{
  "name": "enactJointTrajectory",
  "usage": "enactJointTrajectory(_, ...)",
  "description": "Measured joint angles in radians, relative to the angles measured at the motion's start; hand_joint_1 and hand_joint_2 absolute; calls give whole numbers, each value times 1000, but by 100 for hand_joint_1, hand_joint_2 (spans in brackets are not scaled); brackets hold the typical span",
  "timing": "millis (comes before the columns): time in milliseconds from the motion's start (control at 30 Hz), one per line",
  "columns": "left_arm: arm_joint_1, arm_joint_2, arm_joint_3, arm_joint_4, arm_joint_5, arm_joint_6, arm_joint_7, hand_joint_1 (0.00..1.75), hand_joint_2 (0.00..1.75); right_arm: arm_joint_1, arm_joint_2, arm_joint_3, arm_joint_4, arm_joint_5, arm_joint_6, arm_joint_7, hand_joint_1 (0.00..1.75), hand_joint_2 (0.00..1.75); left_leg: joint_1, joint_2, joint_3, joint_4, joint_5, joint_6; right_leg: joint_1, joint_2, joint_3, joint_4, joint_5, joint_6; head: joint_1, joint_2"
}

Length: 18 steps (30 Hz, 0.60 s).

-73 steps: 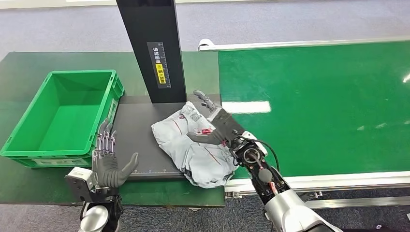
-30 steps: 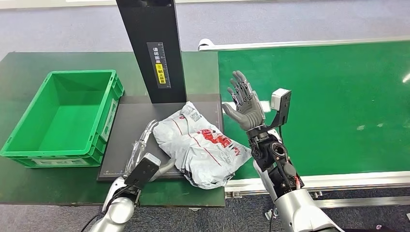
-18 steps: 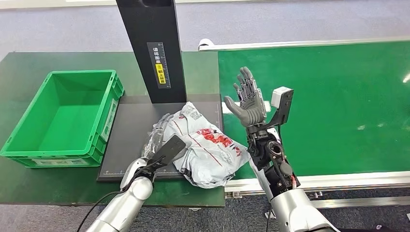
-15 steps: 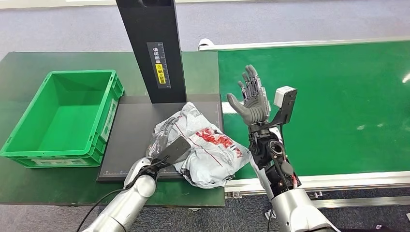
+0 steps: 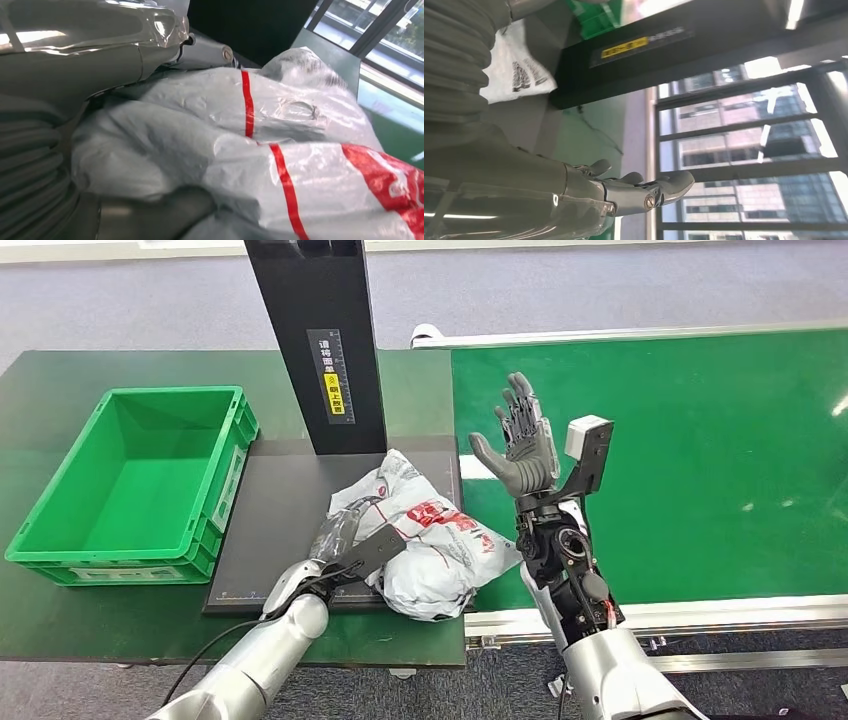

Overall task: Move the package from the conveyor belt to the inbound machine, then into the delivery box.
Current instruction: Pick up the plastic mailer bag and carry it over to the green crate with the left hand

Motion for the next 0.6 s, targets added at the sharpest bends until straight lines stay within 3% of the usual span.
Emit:
enactJointTrajectory(167,0,1,5,-9,4,2,-7,152,175,-25,-11,27,60,99,-7,49,0,175,0,-2,1,0,0,0,0,-2,1,0,0,0,0,0)
enactJointTrajectory(600,0,1,5,-19,4,0,-7,149,175,-46,-21,46,119,109,-10,52,0,175,0,-2,1,0,0,0,0,-2,1,0,0,0,0,0)
